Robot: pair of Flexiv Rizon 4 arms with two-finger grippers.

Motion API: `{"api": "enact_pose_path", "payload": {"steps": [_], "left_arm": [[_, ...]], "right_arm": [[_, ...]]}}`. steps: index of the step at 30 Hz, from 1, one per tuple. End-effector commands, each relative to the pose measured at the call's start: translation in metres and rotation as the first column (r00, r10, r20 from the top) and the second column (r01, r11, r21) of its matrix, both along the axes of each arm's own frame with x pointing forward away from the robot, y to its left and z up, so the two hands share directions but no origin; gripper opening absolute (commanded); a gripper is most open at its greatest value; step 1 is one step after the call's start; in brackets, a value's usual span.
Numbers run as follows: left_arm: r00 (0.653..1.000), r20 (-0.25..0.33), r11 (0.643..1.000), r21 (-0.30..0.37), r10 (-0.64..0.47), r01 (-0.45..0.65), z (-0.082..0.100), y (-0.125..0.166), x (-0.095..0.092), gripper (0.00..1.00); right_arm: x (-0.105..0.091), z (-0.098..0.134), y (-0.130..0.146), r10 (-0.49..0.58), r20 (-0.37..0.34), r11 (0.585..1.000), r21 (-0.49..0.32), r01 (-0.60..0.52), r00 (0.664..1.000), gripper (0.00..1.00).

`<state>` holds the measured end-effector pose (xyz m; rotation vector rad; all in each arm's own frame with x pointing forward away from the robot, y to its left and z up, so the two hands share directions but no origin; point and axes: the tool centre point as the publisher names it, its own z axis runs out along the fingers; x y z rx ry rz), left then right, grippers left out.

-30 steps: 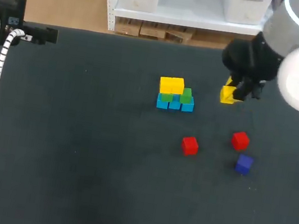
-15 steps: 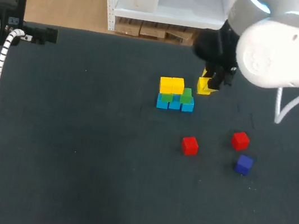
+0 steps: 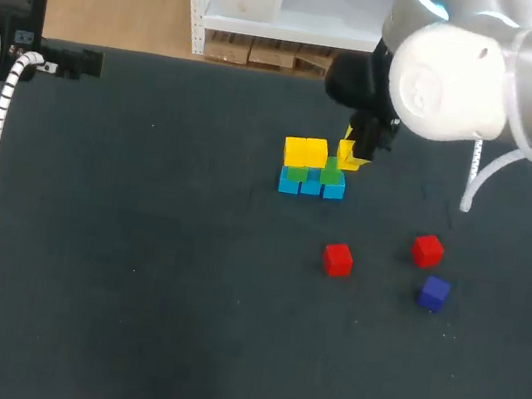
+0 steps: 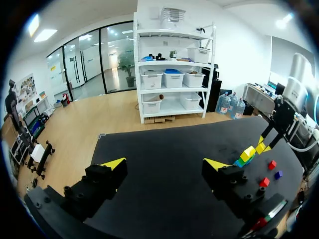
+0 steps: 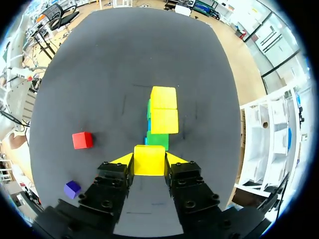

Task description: Place the blue cubes, place green cubes on the blue cubes, place the yellow cubes on the green cubes, then place the red cubes on the yellow cubes, and place purple cube on the red cubes.

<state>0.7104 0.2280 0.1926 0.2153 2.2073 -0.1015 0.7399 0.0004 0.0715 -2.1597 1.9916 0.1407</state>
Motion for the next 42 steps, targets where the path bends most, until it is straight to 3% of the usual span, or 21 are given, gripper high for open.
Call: {"api": "enact_pose_path", "payload": {"steps": [1, 21, 42], "left_arm": [[1.0, 0.001, 1.0, -0.001, -0.001, 0.001, 0.0, 0.0, 0.0, 1.0], [1.0, 0.001, 1.0, -0.001, -0.001, 0.001, 0.0, 0.0, 0.0, 1.0], [1.0, 0.001, 1.0, -0.001, -0.001, 0.001, 0.0, 0.0, 0.0, 1.0]], "right_arm": [[0.012, -0.004, 0.008, 0.002, -0.032, 1.0, -0.009, -0.002, 0.999, 0.0], [0.032, -0.014, 0.008, -0.06, -0.072, 0.998, -0.031, 0.058, 0.996, 0.0], [0.024, -0.019, 0.005, -0.063, -0.087, 0.998, -0.021, 0.061, 0.994, 0.0]]}}
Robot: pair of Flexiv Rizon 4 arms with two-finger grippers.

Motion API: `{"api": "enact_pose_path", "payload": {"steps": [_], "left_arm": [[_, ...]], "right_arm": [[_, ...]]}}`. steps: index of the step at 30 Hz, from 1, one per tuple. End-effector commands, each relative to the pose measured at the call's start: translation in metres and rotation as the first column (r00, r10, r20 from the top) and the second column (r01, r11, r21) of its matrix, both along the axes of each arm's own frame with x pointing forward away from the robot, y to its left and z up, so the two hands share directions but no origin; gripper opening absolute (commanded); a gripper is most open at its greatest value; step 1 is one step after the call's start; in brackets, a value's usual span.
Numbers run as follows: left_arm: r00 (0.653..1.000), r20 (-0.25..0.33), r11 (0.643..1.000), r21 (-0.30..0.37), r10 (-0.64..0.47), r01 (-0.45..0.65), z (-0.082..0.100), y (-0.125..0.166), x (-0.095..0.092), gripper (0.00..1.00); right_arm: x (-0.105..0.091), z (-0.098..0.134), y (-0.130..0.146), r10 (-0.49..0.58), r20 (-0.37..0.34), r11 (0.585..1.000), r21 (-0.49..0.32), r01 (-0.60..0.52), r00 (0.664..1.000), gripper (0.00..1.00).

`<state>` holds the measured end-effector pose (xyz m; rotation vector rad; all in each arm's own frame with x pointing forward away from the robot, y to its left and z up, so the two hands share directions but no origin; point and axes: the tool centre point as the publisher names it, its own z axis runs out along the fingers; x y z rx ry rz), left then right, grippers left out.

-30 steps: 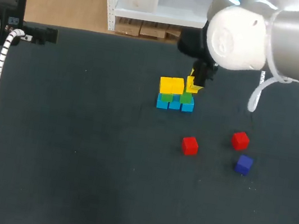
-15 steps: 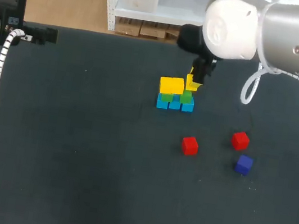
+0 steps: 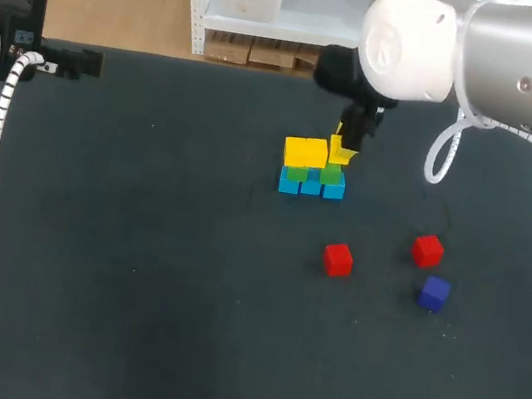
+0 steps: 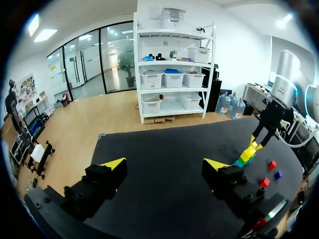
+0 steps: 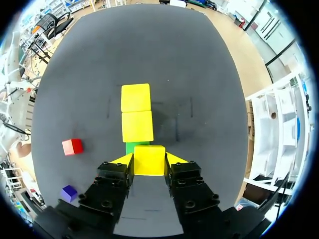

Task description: Place the blue cubes, place green cubes on the blue cubes, place the yellow cubes on the green cubes, then place the red cubes on the yellow cubes, and place purple cube on the red cubes.

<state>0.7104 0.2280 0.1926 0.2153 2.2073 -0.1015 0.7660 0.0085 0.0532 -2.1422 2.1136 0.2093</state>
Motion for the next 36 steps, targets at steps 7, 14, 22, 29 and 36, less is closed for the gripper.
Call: {"api": "enact_pose_path", "payload": {"steps": [7, 14, 22, 29, 36], "left_arm": [[1.0, 0.001, 1.0, -0.001, -0.001, 0.001, -0.0001, 0.0004, -0.0002, 1.0], [1.0, 0.001, 1.0, -0.001, -0.001, 0.001, -0.0001, 0.0004, -0.0002, 1.0], [1.0, 0.001, 1.0, -0.001, -0.001, 0.001, -0.0001, 0.0004, -0.0002, 1.0], [1.0, 0.001, 1.0, -0.001, -0.001, 0.001, -0.0001, 0.0004, -0.0002, 1.0], [1.0, 0.001, 1.0, -0.001, -0.001, 0.001, -0.0001, 0.0004, -0.0002, 1.0]], "right_arm": [[-0.0055, -0.0018, -0.006, -0.014, -0.004, 1.0, 0.017, 0.014, 1.0, 0.0], [-0.0069, -0.0002, -0.0056, -0.018, -0.004, 0.999, 0.027, 0.018, 1.0, 0.0], [-0.0092, 0.0002, -0.0022, -0.012, 0.0, 0.999, 0.035, 0.012, 1.0, 0.0], [-0.0109, -0.0005, 0.0005, -0.008, -0.001, 0.999, 0.036, 0.008, 1.0, 0.0], [-0.0109, 0.0009, 0.0024, -0.004, 0.001, 0.999, 0.039, 0.003, 1.0, 0.0]]}}
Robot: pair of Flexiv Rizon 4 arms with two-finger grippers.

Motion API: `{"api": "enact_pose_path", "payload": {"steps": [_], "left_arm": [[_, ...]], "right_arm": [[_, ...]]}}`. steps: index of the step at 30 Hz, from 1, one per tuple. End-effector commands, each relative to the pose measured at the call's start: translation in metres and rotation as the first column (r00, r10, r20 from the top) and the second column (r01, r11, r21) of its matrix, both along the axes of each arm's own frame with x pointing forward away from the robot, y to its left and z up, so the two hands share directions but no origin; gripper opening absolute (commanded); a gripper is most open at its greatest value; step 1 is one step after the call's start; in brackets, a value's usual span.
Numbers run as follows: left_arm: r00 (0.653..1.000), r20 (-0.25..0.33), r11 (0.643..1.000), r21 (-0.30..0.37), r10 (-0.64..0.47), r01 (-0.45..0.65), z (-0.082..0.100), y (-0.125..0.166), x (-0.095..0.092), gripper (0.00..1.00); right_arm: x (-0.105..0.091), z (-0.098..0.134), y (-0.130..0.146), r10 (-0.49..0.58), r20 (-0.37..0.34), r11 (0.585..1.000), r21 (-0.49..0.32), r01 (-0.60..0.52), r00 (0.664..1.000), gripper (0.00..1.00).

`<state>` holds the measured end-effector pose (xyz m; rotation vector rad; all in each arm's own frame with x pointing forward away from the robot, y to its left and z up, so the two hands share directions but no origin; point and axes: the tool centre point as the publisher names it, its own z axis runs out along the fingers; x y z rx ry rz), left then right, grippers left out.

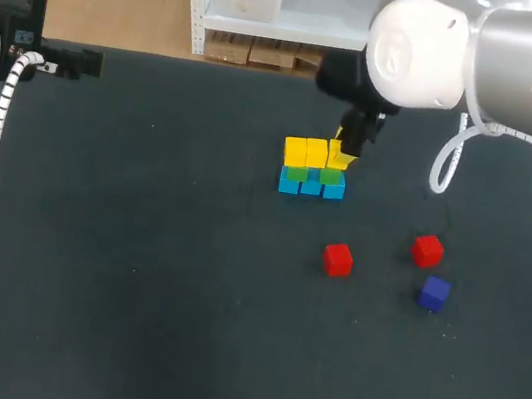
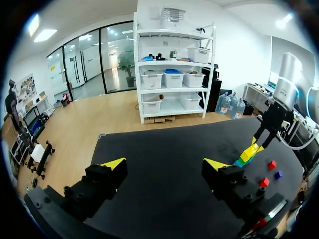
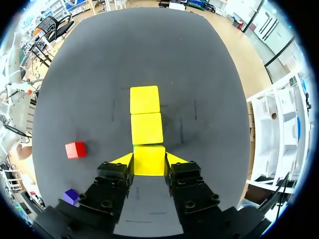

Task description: Place the blue cubes, place green cubes on the blue cubes, place the yellow cubes on the green cubes, then place the red cubes on the yellow cubes, and place purple cube on the red cubes.

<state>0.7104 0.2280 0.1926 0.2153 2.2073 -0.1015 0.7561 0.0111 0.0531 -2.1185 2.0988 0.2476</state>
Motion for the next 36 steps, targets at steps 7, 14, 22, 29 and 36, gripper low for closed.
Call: {"api": "enact_pose_path", "payload": {"steps": [7, 14, 22, 29, 36], "left_arm": [[1.0, 0.001, 1.0, -0.001, -0.001, 0.001, -0.0001, 0.0004, -0.0002, 1.0], [1.0, 0.001, 1.0, -0.001, -0.001, 0.001, -0.0001, 0.0004, -0.0002, 1.0], [1.0, 0.001, 1.0, -0.001, -0.001, 0.001, -0.0001, 0.0004, -0.0002, 1.0], [1.0, 0.001, 1.0, -0.001, -0.001, 0.001, -0.0001, 0.0004, -0.0002, 1.0], [1.0, 0.001, 1.0, -0.001, -0.001, 0.001, -0.0001, 0.0004, -0.0002, 1.0]], "right_arm": [[-0.0013, 0.0013, 0.0007, 0.008, 0.003, 1.0, 0.005, -0.008, 1.0, 0.0], [-0.0017, 0.001, 0.001, 0.012, 0.003, 1.0, 0.002, -0.012, 1.0, 0.17], [-0.0019, 0.0004, 0.0012, 0.015, 0.005, 1.0, 0.001, -0.015, 1.0, 0.45], [-0.0018, -0.0009, 0.0013, 0.016, 0.011, 1.0, -0.001, -0.016, 1.0, 0.88], [-0.0003, -0.0012, -0.0044, -0.005, 0.045, 1.0, -0.02, 0.006, 0.999, 0.97]]}}
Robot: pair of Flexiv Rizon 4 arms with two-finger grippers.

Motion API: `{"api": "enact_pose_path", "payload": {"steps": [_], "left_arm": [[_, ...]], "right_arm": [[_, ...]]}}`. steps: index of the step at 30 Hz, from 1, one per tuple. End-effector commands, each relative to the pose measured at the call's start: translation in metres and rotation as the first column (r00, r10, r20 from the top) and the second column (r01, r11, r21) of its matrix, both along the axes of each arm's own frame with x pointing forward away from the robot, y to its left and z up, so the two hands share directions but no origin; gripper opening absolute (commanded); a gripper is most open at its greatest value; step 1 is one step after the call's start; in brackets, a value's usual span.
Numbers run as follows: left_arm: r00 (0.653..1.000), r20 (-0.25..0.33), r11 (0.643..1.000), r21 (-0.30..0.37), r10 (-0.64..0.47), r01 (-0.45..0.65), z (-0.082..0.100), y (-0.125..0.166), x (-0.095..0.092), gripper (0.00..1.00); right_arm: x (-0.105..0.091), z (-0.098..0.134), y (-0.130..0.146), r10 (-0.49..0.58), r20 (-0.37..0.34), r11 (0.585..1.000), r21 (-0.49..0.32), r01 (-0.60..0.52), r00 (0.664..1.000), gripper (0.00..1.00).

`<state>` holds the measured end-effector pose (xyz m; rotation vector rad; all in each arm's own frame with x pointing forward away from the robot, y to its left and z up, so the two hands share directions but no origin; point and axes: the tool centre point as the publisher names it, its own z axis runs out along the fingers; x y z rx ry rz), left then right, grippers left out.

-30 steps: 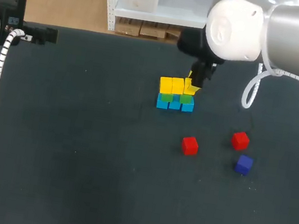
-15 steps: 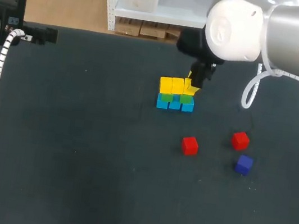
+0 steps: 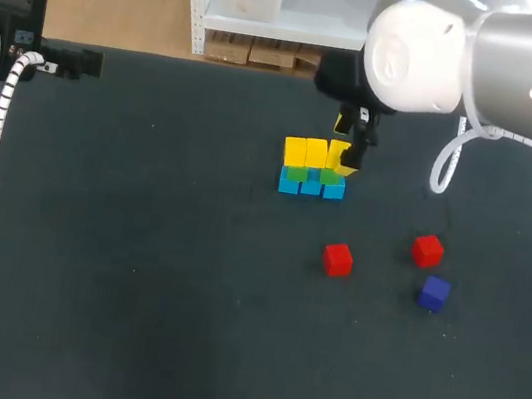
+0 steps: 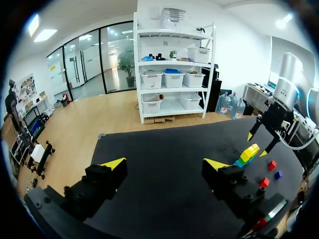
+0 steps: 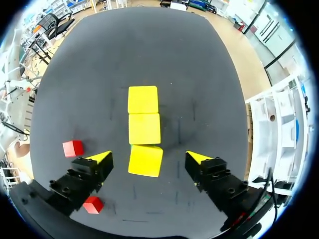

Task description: Place the blue cubes, place green cubes on the blue cubes, place the yellow cubes on the green cubes, then place the red cubes on the yellow cubes, and place purple cube on the red cubes.

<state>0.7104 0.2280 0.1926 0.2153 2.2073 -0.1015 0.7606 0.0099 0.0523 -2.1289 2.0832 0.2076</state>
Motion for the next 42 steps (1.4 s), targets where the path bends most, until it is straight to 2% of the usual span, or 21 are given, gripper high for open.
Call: {"api": "enact_pose_path", "payload": {"steps": [1, 3, 11, 14, 16, 17, 20, 22, 25, 27, 29, 31, 42], "left_arm": [[1.0, 0.001, 1.0, -0.001, -0.001, 0.001, 0.0, 0.0, 0.0, 1.0], [1.0, 0.001, 1.0, -0.001, -0.001, 0.001, 0.0, 0.0, 0.0, 1.0], [1.0, 0.001, 1.0, -0.001, -0.001, 0.001, 0.0, 0.0, 0.0, 1.0], [1.0, 0.001, 1.0, -0.001, -0.001, 0.001, 0.0, 0.0, 0.0, 1.0], [1.0, 0.001, 1.0, -0.001, -0.001, 0.001, 0.0, 0.0, 0.0, 1.0], [1.0, 0.001, 1.0, -0.001, -0.001, 0.001, 0.0, 0.0, 0.0, 1.0], [1.0, 0.001, 1.0, -0.001, -0.001, 0.001, 0.0, 0.0, 0.0, 1.0], [1.0, 0.001, 1.0, -0.001, -0.001, 0.001, 0.0, 0.0, 0.0, 1.0], [1.0, 0.001, 1.0, -0.001, -0.001, 0.001, 0.0, 0.0, 0.0, 1.0], [1.0, 0.001, 1.0, -0.001, -0.001, 0.001, 0.0, 0.0, 0.0, 1.0], [1.0, 0.001, 1.0, -0.001, -0.001, 0.001, 0.0, 0.0, 0.0, 1.0], [1.0, 0.001, 1.0, -0.001, -0.001, 0.001, 0.0, 0.0, 0.0, 1.0], [1.0, 0.001, 1.0, -0.001, -0.001, 0.001, 0.0, 0.0, 0.0, 1.0]], "right_arm": [[-0.005, 0.0, -0.005, -0.018, 0.021, 1.0, -0.006, 0.018, 1.0, 0.95], [-0.004, 0.002, -0.008, -0.031, 0.027, 0.999, -0.005, 0.031, 0.999, 0.92], [-0.004, 0.005, -0.021, -0.052, 0.041, 0.999, -0.006, 0.052, 0.998, 0.63], [-0.004, 0.006, -0.026, -0.06, 0.042, 0.998, -0.004, 0.06, 0.997, 0.62], [-0.003, 0.006, -0.03, -0.067, 0.041, 0.998, 0.0, 0.067, 0.997, 0.56], [-0.001, 0.006, -0.031, -0.073, 0.042, 0.997, 0.001, 0.073, 0.997, 0.49], [0.003, 0.002, -0.032, -0.089, 0.035, 0.996, 0.001, 0.089, 0.995, 0.45], [0.004, 0.0, -0.032, -0.093, 0.037, 0.996, -0.004, 0.093, 0.995, 0.28], [0.006, -0.003, -0.03, -0.098, 0.034, 0.995, -0.004, 0.098, 0.995, 0.24], [0.007, -0.003, -0.029, -0.101, 0.034, 0.995, -0.003, 0.102, 0.994, 0.16], [0.008, -0.004, -0.027, -0.104, 0.035, 0.995, -0.002, 0.104, 0.994, 0.12], [0.009, -0.004, -0.026, -0.108, 0.036, 0.994, -0.001, 0.108, 0.993, 0.0], [0.011, -0.003, -0.024, -0.111, 0.042, 0.994, 0.005, 0.111, 0.993, 0.0]]}}
